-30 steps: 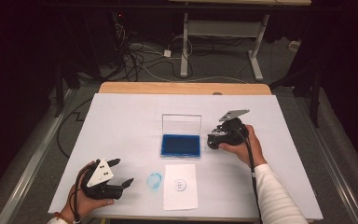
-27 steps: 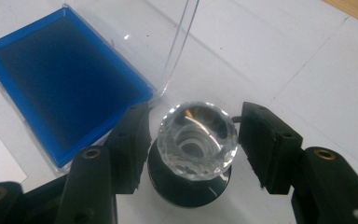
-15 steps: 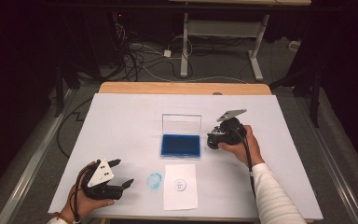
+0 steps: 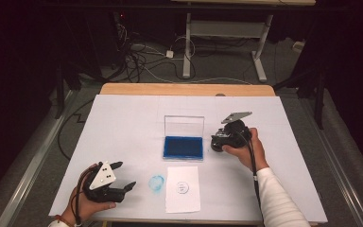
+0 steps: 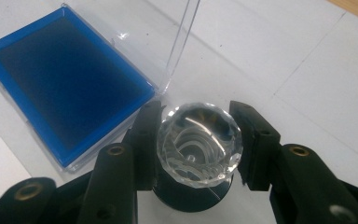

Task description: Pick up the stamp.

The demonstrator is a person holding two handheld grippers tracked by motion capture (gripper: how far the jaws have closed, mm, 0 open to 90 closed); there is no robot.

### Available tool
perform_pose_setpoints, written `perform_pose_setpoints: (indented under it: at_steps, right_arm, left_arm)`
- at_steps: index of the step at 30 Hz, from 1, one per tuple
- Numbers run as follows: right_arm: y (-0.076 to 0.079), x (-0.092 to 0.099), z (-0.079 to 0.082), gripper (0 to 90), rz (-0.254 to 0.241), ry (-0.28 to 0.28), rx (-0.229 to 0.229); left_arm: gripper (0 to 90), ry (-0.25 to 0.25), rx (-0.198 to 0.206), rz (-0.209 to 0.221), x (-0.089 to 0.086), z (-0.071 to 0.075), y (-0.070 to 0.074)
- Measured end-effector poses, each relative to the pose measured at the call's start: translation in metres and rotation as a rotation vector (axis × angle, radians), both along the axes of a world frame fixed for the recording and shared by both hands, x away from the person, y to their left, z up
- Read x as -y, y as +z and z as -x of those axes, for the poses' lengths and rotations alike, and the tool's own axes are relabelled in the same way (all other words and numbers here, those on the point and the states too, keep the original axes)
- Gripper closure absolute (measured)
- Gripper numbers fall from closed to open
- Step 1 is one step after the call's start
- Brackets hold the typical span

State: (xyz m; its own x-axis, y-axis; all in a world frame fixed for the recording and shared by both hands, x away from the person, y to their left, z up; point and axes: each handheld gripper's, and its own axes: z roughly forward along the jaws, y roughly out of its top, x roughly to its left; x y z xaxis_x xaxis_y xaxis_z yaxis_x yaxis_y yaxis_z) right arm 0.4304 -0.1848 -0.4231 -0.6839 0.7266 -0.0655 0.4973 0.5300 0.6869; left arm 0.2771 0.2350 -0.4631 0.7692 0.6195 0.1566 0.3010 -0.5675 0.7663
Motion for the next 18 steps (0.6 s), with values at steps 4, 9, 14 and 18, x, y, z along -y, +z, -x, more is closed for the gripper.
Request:
perform_pose_setpoints:
  at_steps: [4, 9, 14, 18]
  right_arm:
    - [0.007, 0.003, 0.009, 56.9, -0.028, 0.010, 0.011]
    - [0.016, 0.009, 0.024, 56.9, -0.084, 0.017, 0.040]
    - [0.019, 0.009, 0.039, 57.0, -0.109, 0.038, 0.064]
    - [0.022, 0.009, 0.048, 57.0, -0.114, 0.052, 0.080]
  left_arm:
    - [19.6, 0.001, 0.004, 0.006, -0.001, 0.000, 0.001]
    - [19.2, 0.001, 0.017, 0.019, -0.001, 0.003, 0.003]
    - [19.2, -0.004, 0.009, 0.011, 0.002, 0.002, 0.001]
    - [19.2, -0.008, 0.010, 0.003, 0.003, 0.002, 0.001]
